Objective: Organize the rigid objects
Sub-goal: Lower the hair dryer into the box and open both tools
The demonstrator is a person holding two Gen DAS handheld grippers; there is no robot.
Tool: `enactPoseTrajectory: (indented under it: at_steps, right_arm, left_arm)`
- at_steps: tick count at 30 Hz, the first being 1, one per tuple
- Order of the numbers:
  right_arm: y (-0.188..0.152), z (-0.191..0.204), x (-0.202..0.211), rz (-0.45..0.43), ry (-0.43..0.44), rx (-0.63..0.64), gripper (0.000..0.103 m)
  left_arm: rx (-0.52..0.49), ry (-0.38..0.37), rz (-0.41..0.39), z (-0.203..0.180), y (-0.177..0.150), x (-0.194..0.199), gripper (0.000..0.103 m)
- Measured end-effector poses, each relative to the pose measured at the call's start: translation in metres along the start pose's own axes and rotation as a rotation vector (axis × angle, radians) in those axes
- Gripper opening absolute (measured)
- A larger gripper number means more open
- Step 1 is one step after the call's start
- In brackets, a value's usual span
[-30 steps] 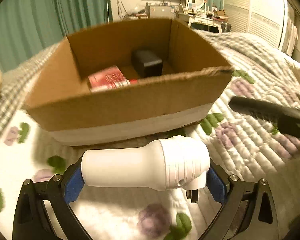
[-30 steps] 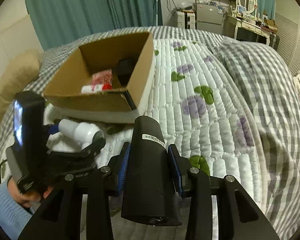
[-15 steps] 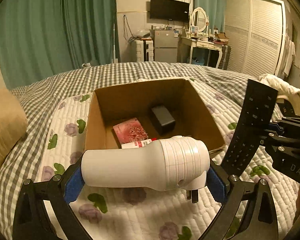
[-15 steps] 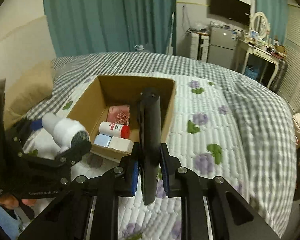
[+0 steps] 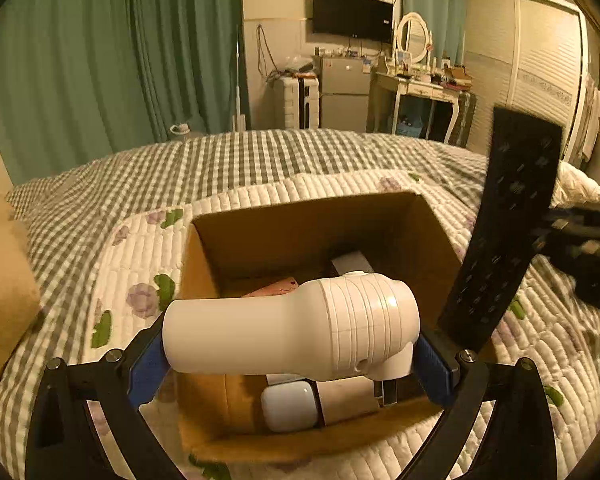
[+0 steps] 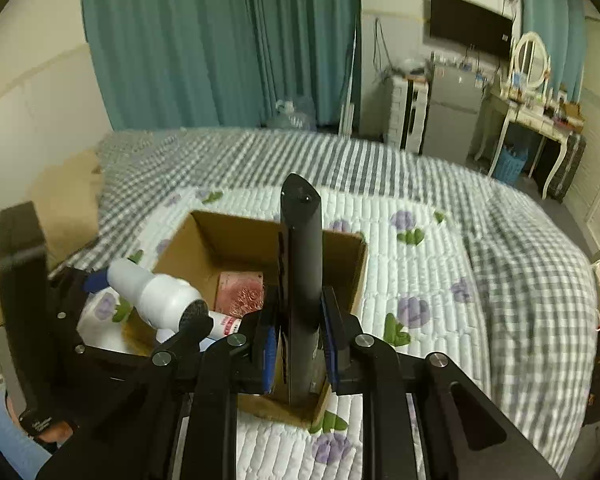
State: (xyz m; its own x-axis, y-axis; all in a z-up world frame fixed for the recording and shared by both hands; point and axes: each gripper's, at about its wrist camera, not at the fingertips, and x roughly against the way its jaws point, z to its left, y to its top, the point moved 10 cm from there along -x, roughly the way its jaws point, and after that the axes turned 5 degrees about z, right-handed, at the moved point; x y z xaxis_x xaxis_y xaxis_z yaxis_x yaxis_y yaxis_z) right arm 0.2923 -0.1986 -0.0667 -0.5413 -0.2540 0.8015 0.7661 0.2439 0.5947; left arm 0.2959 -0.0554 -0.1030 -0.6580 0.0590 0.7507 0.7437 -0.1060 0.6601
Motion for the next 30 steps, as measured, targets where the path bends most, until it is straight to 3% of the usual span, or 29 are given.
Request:
enactPoseTrajectory:
  at_steps: [6,11,13,14,15,24,30]
  right_arm:
    - [-0.016,0.004,-0.055,0.100,-0.012,0.025,0.018]
    - [-0.014,-0.001,-0.073,0.121,-0.007,-0.002,0.020]
    - [-0.010,-0.004,-0.071,0.102,0.012,-0.033,0.045]
    - [-0.007,-0.006,-0.068,0.091,0.017,-0.055,0.064]
    - [-0.005,-0.007,-0.064,0.078,0.026,-0.067,0.066]
    - [-0.006,0.010,-0.030,0.046,0.077,-0.032,0.067]
    - [-0.009,0.027,-0.007,0.026,0.158,-0.025,0.067]
  left_arm:
    - [0.008,0.015,0.044,0.005,-0.013,-0.030,0.101]
    - [-0.004,-0.006,0.037,0.001,-0.015,-0.035,0.102]
    - [-0.011,-0.020,0.025,-0.002,-0.015,-0.034,0.102]
    - [-0.015,-0.022,0.022,-0.002,-0.015,-0.033,0.103]
    - [-0.018,-0.022,0.021,-0.003,-0.014,-0.033,0.103]
    - [0.006,-0.023,-0.016,0.000,-0.006,-0.010,0.103]
    - [0.015,-0.042,-0.043,0.000,0.001,0.012,0.103]
